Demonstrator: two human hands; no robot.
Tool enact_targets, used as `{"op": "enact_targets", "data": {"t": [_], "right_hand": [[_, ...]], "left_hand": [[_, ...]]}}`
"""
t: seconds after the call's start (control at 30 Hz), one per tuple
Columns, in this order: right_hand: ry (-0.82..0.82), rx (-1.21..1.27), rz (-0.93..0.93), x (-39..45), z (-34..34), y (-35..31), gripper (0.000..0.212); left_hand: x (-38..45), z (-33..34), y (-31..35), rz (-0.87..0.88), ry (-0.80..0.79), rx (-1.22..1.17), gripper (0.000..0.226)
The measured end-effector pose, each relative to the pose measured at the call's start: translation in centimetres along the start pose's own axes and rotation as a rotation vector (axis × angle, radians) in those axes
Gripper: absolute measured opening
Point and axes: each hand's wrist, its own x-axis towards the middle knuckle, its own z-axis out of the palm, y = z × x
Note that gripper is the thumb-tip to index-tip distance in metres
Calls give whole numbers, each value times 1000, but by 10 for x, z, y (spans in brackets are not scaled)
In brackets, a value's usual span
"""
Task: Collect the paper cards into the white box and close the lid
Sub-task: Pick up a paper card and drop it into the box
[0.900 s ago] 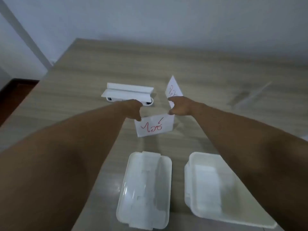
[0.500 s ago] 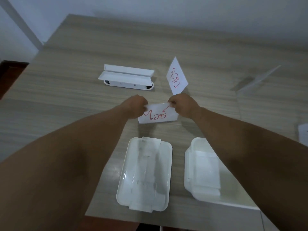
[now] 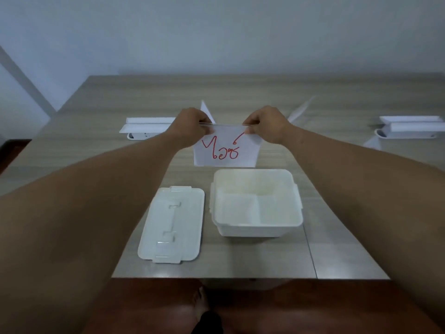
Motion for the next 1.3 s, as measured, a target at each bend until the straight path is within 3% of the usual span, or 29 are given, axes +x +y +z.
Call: {"op": "enact_targets", "data": {"t": [0.17, 0.4, 0.87, 1.1, 1.3], "right_hand": [[-20, 41, 48, -68, -17, 31, 25], [-134, 11, 78, -128, 29, 75, 22], [-507, -17, 154, -149, 86, 123, 22], [-318, 198, 227, -92, 58, 107, 23], [-150, 116, 175, -11, 49, 72, 25]], "left_hand": [[-50, 36, 38, 22, -87, 36, 20], [-96, 105, 29, 57, -266, 199, 24], [-112, 164, -3, -119, -563, 180, 29], [-68, 122, -4, -137, -360, 88, 43], [12, 57, -35, -134, -281, 251, 49]]}}
